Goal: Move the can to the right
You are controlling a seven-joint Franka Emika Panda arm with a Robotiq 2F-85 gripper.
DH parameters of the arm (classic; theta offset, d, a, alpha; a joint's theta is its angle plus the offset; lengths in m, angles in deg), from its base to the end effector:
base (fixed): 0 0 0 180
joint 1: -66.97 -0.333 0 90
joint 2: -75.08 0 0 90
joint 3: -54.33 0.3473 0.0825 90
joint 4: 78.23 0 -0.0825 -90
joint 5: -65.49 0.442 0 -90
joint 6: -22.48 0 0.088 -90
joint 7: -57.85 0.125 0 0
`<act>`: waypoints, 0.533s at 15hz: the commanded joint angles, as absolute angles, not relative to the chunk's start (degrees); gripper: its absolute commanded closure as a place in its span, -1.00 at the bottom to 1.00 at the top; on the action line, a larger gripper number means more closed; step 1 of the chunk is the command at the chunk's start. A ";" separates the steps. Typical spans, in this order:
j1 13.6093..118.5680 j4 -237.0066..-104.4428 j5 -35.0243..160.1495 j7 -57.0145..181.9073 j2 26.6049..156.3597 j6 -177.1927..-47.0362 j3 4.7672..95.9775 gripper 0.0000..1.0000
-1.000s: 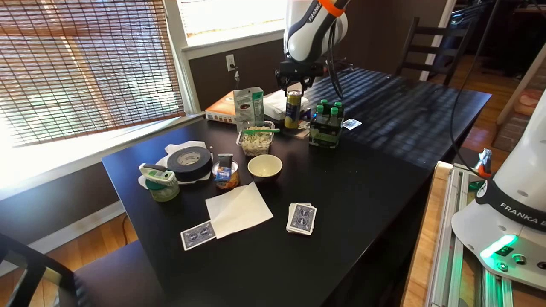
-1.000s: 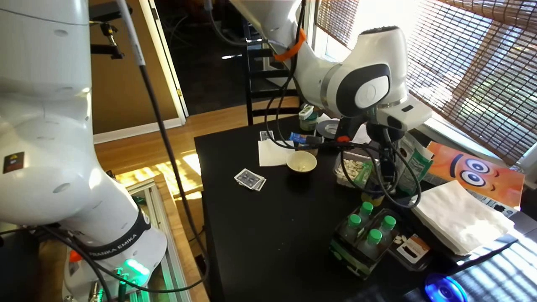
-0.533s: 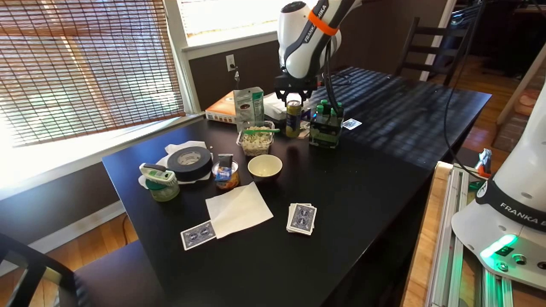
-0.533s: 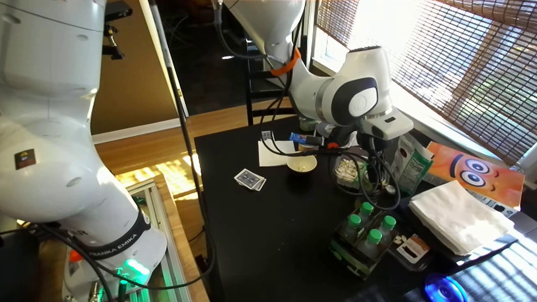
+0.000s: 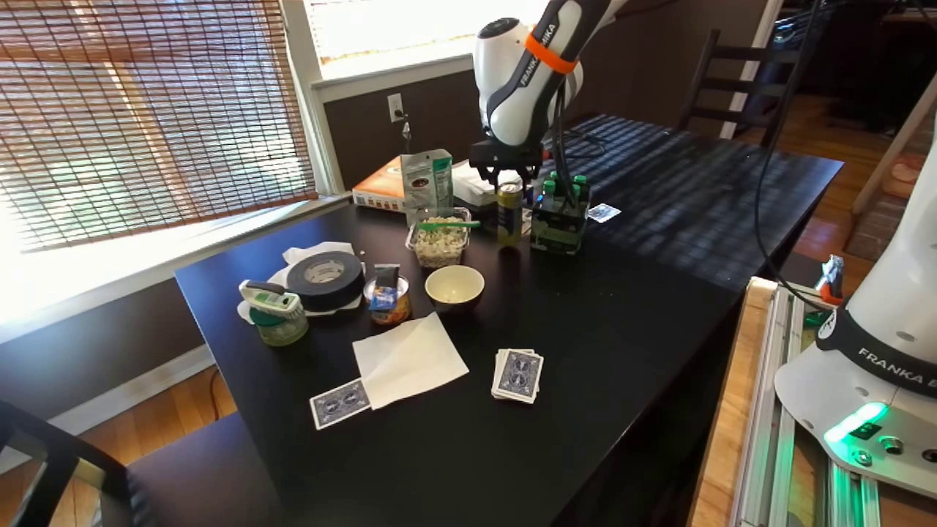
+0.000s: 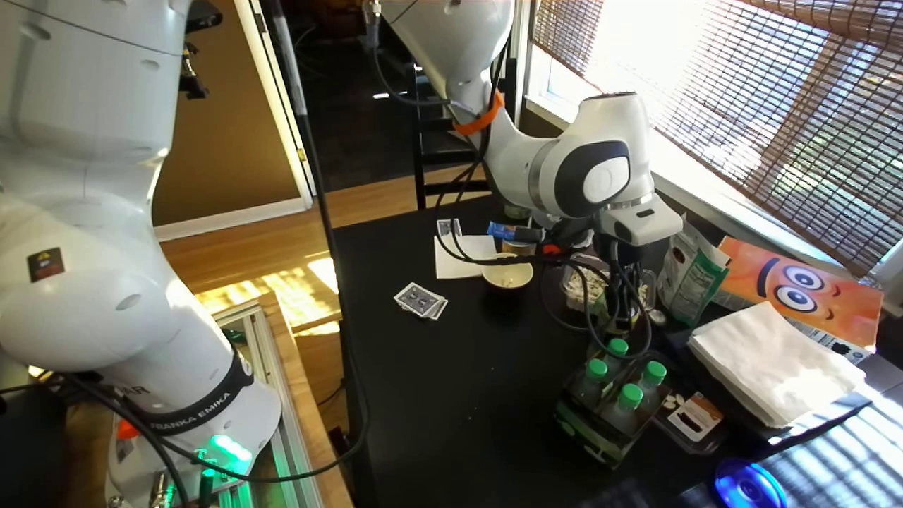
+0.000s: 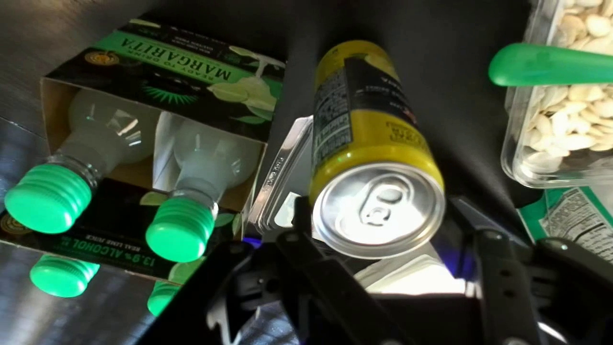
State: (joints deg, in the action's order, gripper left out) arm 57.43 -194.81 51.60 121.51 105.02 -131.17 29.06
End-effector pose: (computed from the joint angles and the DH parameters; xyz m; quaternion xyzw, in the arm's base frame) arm 0.6445 -0.1722 0.1865 0.8369 -0.5160 0.1365 0.1212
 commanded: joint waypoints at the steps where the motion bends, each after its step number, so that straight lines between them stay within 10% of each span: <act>1: 58.15 -194.05 51.19 122.88 104.37 -128.41 29.79 0.26; 8: 59.40 -193.76 51.79 122.58 104.89 -128.57 31.00 0.26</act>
